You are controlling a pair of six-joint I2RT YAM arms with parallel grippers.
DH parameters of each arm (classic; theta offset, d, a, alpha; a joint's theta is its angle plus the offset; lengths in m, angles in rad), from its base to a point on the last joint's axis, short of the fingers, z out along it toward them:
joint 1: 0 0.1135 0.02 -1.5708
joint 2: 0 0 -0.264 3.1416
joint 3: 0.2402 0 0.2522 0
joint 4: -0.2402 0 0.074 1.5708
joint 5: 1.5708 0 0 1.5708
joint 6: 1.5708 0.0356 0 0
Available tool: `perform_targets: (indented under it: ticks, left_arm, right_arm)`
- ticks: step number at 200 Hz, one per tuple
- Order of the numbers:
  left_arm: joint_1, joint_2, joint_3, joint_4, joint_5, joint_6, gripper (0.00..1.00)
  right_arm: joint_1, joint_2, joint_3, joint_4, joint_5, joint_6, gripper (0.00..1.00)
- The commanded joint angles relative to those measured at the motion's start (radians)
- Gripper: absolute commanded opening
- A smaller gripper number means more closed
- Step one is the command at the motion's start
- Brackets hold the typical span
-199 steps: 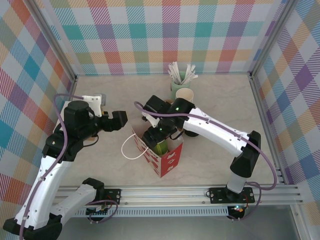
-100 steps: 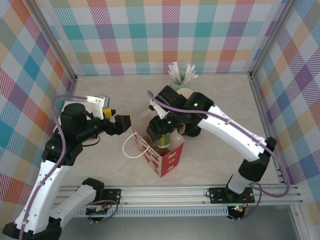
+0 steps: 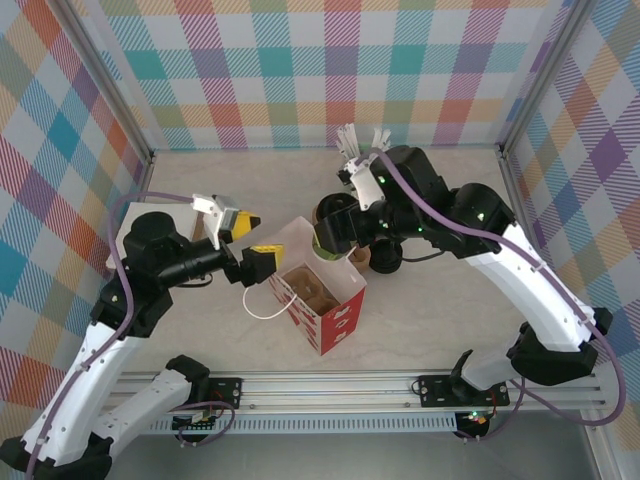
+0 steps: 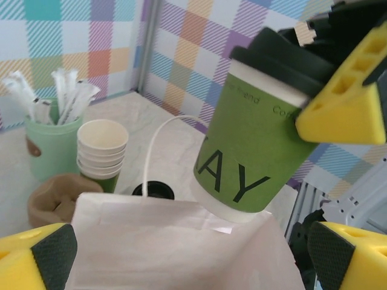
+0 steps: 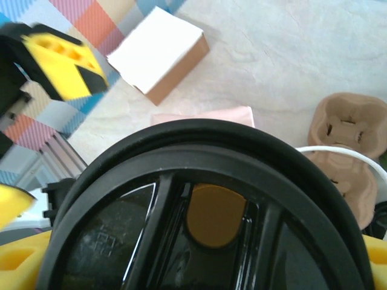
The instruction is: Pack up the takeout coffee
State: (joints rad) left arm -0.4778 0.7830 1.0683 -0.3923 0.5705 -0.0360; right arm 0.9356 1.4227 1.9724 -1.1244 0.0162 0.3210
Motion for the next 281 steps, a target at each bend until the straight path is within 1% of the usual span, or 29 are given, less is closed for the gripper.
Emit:
perform_targets:
  ticks: [1, 48, 74, 87, 107, 140, 178, 196, 232, 281]
  left_arm:
    - [-0.063, 0.031, 0.005, 0.085, -0.023, 0.059, 1.00]
    - [-0.207, 0.129, 0.061, 0.054, -0.113, 0.181, 1.00]
    - [-0.241, 0.179, 0.095, 0.040, -0.154, 0.225, 1.00]
    - [-0.251, 0.196, 0.105, 0.042, -0.161, 0.244, 0.97]
    - [-0.259, 0.214, 0.119, 0.039, -0.146, 0.272, 0.88]
    - [-0.265, 0.238, 0.150, -0.001, -0.120, 0.302, 0.65]
    - [-0.265, 0.239, 0.157, -0.026, -0.130, 0.318, 0.51]
    - [-0.267, 0.235, 0.155, -0.033, -0.135, 0.331, 0.51]
    - [-0.266, 0.235, 0.153, -0.070, -0.156, 0.389, 0.51]
    - [-0.279, 0.244, 0.149, -0.103, -0.195, 0.469, 0.51]
  right_arm:
    - [-0.001, -0.016, 0.022, 0.074, -0.048, 0.037, 0.78]
    - [-0.001, -0.013, 0.034, 0.111, -0.105, 0.054, 0.78]
    - [-0.001, -0.010, 0.034, 0.118, -0.132, 0.064, 0.78]
    - [-0.001, -0.010, 0.030, 0.121, -0.139, 0.072, 0.78]
    - [-0.001, -0.011, 0.022, 0.123, -0.145, 0.081, 0.78]
    - [-0.001, -0.017, 0.005, 0.124, -0.150, 0.093, 0.79]
    - [-0.002, -0.021, -0.001, 0.101, -0.156, 0.110, 0.81]
    - [-0.006, -0.021, 0.000, 0.075, -0.160, 0.121, 0.84]
    - [-0.023, -0.027, 0.017, 0.014, -0.164, 0.140, 1.00]
    - [-0.053, -0.008, 0.051, -0.032, -0.193, 0.169, 1.00]
